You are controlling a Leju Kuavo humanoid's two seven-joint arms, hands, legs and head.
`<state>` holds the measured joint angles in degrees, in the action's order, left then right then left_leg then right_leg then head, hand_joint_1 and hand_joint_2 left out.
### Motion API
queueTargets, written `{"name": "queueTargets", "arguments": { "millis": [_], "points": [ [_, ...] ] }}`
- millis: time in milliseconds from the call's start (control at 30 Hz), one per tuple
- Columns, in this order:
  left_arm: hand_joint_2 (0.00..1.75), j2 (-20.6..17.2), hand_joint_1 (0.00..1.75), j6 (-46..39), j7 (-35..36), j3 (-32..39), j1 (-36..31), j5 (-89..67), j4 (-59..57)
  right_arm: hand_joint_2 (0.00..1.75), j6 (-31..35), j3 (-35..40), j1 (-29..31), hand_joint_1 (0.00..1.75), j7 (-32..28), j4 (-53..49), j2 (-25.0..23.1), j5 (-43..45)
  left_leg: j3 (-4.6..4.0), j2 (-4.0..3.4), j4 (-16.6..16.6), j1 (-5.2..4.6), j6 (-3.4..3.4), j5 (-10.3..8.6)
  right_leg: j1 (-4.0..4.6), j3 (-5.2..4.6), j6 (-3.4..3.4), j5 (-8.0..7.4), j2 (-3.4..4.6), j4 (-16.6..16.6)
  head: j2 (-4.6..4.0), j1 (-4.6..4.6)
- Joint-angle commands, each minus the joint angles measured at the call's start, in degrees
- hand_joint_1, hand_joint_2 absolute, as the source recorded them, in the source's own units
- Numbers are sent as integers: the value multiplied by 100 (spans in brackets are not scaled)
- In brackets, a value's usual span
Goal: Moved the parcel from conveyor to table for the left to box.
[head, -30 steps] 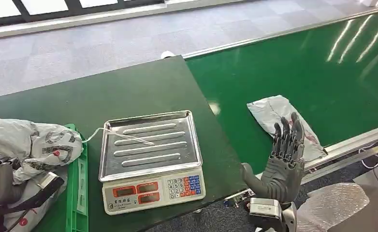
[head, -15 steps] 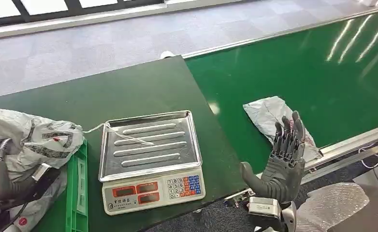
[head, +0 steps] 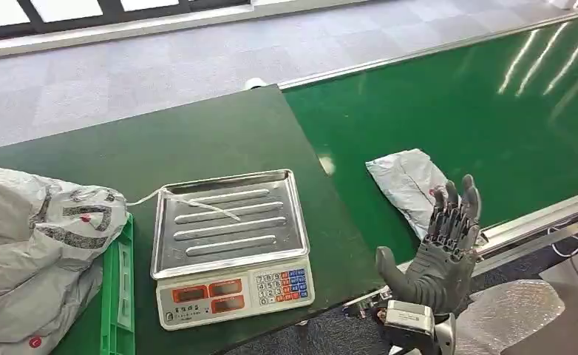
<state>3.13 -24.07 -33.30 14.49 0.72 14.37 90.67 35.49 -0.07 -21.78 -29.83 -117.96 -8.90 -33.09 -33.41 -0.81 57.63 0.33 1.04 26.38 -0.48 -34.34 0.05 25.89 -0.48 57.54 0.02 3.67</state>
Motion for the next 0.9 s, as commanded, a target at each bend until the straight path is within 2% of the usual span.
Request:
{"name": "queueTargets", "arguments": {
  "millis": [33, 100, 200, 233, 300, 433, 567, 633, 667, 700, 767, 833, 867, 900],
  "points": [
    [0, 1272, 0, -1097, -670, -187, 834, -1065, 2030, 175, 404, 46, -60, 0, 53, 208, 116, -44, 5, 16, 6, 6, -11, 14, 5, 16, 7, 11, -9, -7, 0, 2],
    [0, 1272, 0, -1097, -670, -187, 834, -1065, 2030, 175, 404, 46, -60, 0, 53, 208, 116, -44, 9, 37, 6, 3, -19, 13, 4, 28, 23, 25, -32, -11, 0, 2],
    [0, 1272, 0, -1097, -670, -187, 834, -1065, 2030, 175, 404, 46, -60, 0, 53, 208, 116, -44, 14, 20, 4, 0, -15, 17, 0, 36, 23, 26, -21, -8, 0, 0],
    [0, 1131, 0, -1159, -670, -187, 771, -1034, 1926, 175, 427, 56, -60, 0, 59, 207, 124, -43, 14, 18, 4, 4, -13, 20, 4, 36, 22, 24, -18, -10, 0, -2],
    [0, 1102, 0, -856, -670, -168, 827, -120, 1780, 175, 451, 44, -75, 0, 47, 208, 123, 13, 13, 21, 0, 1, -11, 20, 0, 41, 22, 25, -24, -10, 0, -2],
    [0, 1151, 0, -832, -670, -102, 926, 172, 1702, 175, 451, 18, -30, 0, 41, 278, 132, 10, 38, 17, -3, 0, -9, 19, -1, 54, 20, 27, -20, -11, 0, 0],
    [0, 1380, 0, -631, -670, 35, 1052, 18, 2044, 175, 319, -308, 1, 0, 595, 444, 228, -704, 45, 17, -10, 5, -12, 19, 3, 65, 21, 24, -15, -24, 0, 0],
    [0, 1417, 0, -599, -670, 26, 1103, 3, 2101, 175, 287, -429, 22, 0, 660, 472, 290, -737, 45, 18, -8, 6, -14, 21, 4, 68, 22, 26, -15, -25, 0, 0],
    [0, 1417, 0, -617, -670, -12, 1146, -125, 2119, 175, 64, -589, 61, 0, 986, 523, 280, -1161, 46, 18, -7, 6, -14, 22, 4, 70, 22, 26, -16, -24, 0, 0],
    [0, 1458, 0, -548, -670, -12, 1191, -118, 2141, 175, -447, -882, 221, 0, 1549, 757, 391, -1854, 48, 17, -9, 6, -15, 21, 2, 72, 22, 26, -15, -26, 0, 0],
    [0, 1428, 0, -485, -670, -67, 1243, -28, 2085, 175, -1002, -1165, 487, 0, 2056, 1108, 644, -2672, 46, 17, -5, 4, -16, 22, 1, 68, 22, 26, -18, -20, 0, 0],
    [0, 1314, 0, -432, -670, -150, 1208, 83, 1936, 175, -1549, -1355, 870, 0, 2664, 1791, 1283, -3781, 51, 11, -11, 8, -21, 22, 4, 81, 24, 19, -11, -34, 0, 0],
    [0, 1158, 0, -441, -670, -261, 1126, 192, 1753, 175, -1827, -1398, 1012, 0, 3020, 2234, 1870, -4361, 48, 3, -17, 6, -23, 21, 1, 87, 27, 14, 0, -42, 0, 0],
    [0, 1093, 0, -506, -670, -311, 1075, 178, 1680, 175, -1875, -1431, 1128, 0, 3169, 2545, 2243, -4466, 32, -1, -16, 7, -26, 26, 3, 89, 27, 12, 2, -42, 0, 0]
  ]
}}
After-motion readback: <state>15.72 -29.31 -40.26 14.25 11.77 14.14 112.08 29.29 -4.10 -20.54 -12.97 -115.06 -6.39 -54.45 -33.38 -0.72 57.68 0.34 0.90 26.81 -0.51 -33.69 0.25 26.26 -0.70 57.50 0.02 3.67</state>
